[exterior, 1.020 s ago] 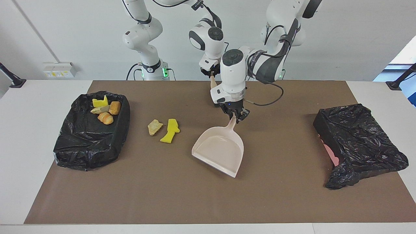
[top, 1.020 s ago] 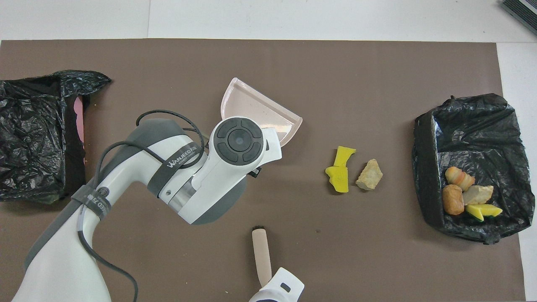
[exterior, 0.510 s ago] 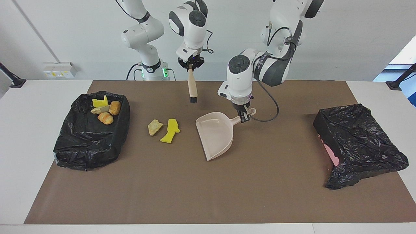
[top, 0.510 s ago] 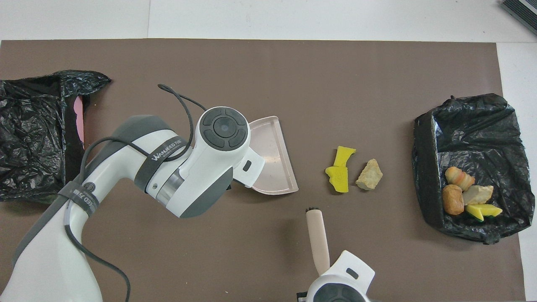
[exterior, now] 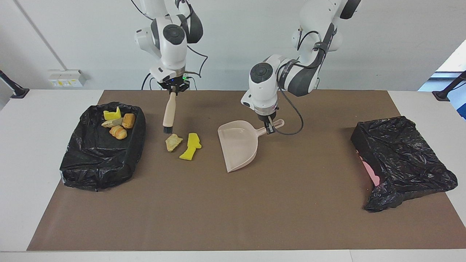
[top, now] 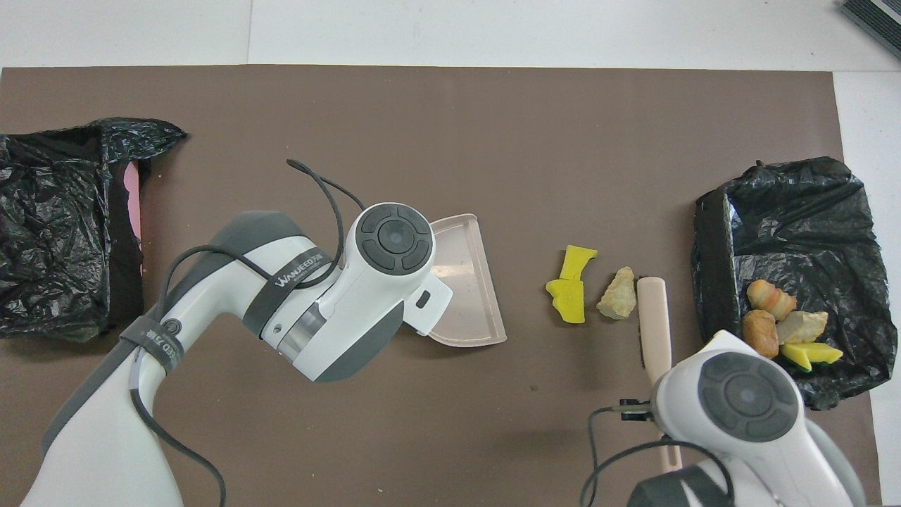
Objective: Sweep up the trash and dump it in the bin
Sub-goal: 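Sweep the yellow foam and paper into the dustpan with the right gripper's brush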
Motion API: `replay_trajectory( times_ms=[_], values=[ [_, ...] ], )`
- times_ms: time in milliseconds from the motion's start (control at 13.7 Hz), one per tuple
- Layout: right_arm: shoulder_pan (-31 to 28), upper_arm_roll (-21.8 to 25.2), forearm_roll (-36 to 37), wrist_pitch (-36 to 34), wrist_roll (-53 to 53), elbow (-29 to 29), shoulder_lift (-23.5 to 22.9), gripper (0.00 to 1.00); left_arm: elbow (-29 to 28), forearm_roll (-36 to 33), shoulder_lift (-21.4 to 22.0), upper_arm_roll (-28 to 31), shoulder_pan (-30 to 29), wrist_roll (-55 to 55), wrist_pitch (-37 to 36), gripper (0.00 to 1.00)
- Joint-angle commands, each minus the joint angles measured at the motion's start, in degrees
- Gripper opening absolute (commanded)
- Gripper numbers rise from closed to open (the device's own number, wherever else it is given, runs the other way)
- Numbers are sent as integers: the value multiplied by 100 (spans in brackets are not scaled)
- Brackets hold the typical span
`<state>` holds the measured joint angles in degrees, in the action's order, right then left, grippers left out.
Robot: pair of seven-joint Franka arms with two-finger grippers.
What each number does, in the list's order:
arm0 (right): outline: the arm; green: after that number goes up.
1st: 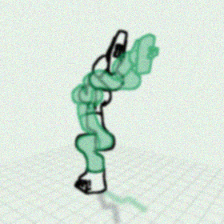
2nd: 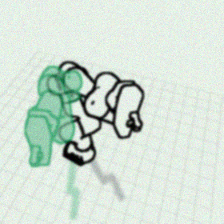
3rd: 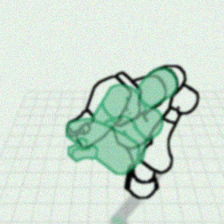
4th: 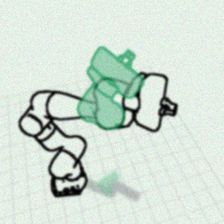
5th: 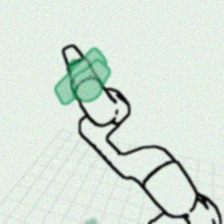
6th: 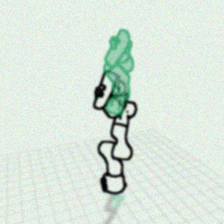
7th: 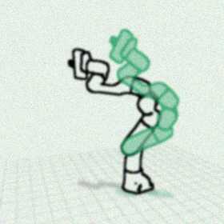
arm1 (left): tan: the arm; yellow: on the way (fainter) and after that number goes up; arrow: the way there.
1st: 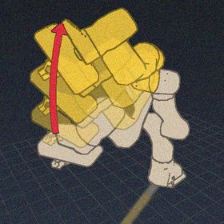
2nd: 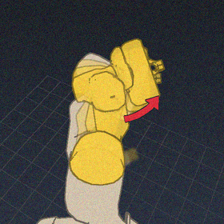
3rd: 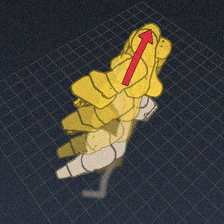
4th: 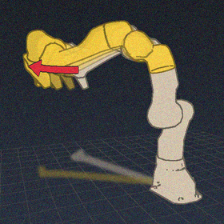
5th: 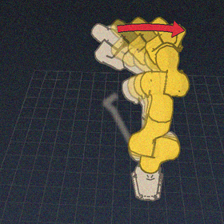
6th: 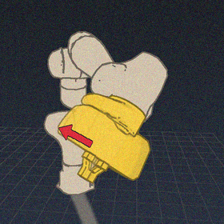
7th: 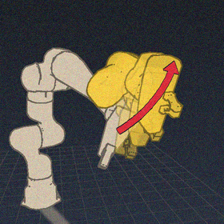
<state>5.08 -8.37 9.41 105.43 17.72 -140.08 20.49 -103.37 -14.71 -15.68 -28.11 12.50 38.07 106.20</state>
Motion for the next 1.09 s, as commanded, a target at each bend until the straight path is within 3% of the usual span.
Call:
replay_trajectory(
  times_ms=[0, 364, 510, 728, 1020],
  values=[
    [-218, -103, 228, 364, -102, -11, -351, 0, -420, 64, 328, 60, 130, 184, 146, 0],
    [-280, -103, 482, 961, -128, 24, -1282, 0, -535, 12, 267, 69, 209, 166, 532, 0],
    [-280, -103, 509, 1102, -146, 173, -1433, 0, -552, 12, 267, 69, 209, 166, 542, 0],
    [26, -112, 282, 1409, -14, 393, -1968, 0, -692, 12, 319, 60, 201, 166, 603, 0],
    [458, -130, -489, 1594, -75, 613, -2119, 0, -728, 12, 293, 69, 201, 149, 726, 0]
  ],
)
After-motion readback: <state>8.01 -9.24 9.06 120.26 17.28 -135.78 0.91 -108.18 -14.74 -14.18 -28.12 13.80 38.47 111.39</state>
